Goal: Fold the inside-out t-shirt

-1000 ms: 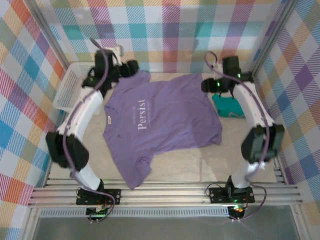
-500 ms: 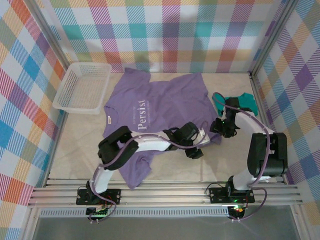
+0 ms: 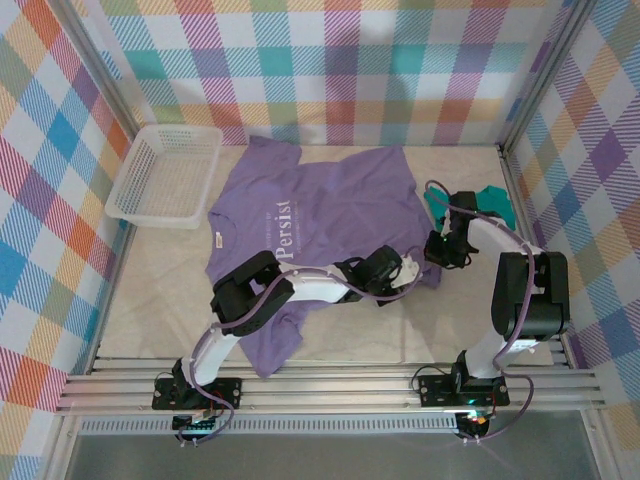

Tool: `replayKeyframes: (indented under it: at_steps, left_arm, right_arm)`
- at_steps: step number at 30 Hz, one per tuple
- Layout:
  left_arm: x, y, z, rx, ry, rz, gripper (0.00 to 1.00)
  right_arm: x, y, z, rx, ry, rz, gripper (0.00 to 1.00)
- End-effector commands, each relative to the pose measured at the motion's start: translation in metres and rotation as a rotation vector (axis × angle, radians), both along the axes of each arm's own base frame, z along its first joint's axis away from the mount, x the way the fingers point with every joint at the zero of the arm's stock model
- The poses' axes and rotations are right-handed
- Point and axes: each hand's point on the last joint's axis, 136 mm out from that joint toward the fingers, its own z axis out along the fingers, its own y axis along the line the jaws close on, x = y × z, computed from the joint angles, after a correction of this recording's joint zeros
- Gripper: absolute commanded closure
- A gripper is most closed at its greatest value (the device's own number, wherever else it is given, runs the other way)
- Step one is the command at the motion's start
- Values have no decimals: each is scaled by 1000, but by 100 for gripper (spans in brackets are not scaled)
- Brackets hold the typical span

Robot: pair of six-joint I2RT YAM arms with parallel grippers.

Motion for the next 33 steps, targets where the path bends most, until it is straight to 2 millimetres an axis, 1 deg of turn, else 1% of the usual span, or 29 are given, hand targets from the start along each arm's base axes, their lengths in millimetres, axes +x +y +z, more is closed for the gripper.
replayKeyframes:
  at_steps: [1,2,4,5,6,7,9,11,12,14,16,18,19,21,23,24,25,27,29,31,33]
  left_arm:
    - [4,43,18,-78,161,98,100]
    - [3,52,23,-122,225,116,100]
    - [-1,64,26,-174,334,142,100]
    - [-3,68,26,-183,376,152,100]
    - [-4,69,25,-185,403,156,100]
    - [-5,70,24,-185,426,170,100]
    - [-6,68,21,-193,467,179,100]
    - [-5,66,19,-211,505,190,100]
    - [-5,65,19,-219,518,192,100]
    - [-7,63,19,-227,543,186,100]
    - [-9,62,20,-228,553,179,100]
    - [-9,61,21,-230,558,174,100]
    - [-9,61,21,-231,559,173,100]
    - [-10,60,22,-233,563,168,100]
    - [-11,60,25,-243,575,163,100]
    - [-11,61,27,-250,578,163,100]
    - [-10,62,30,-261,585,163,100]
    - [-7,69,36,-291,599,177,100]
    - [-2,77,40,-320,618,202,100]
    - [3,85,42,-340,631,219,100]
    - [5,91,42,-349,644,230,100]
  right_arm:
    - [17,29,28,120,-92,117,99]
    - [22,30,28,121,-96,125,100]
    - [29,28,24,86,-64,123,100]
    - [31,30,24,55,-51,136,100]
    - [30,35,25,33,-51,161,99]
    - [25,42,26,16,-54,184,94]
    - [8,55,31,18,-71,206,85]
    - [-19,63,29,42,-71,194,71]
    - [-30,66,27,52,-69,185,66]
    - [-56,76,18,78,-44,178,59]
    - [-72,87,9,104,-21,167,53]
    - [-78,89,-3,100,-7,141,48]
    - [-79,89,-10,101,0,126,45]
    - [-76,88,-22,87,17,106,42]
    - [-73,84,-34,46,46,99,44]
    - [-71,81,-36,19,55,104,48]
    - [-67,75,-36,-20,58,108,55]
    - [-53,65,-26,-78,25,109,69]
    - [-37,61,-13,-82,-22,104,79]
    - [-20,57,-3,-101,-58,117,85]
    - [-6,52,3,-153,-61,142,88]
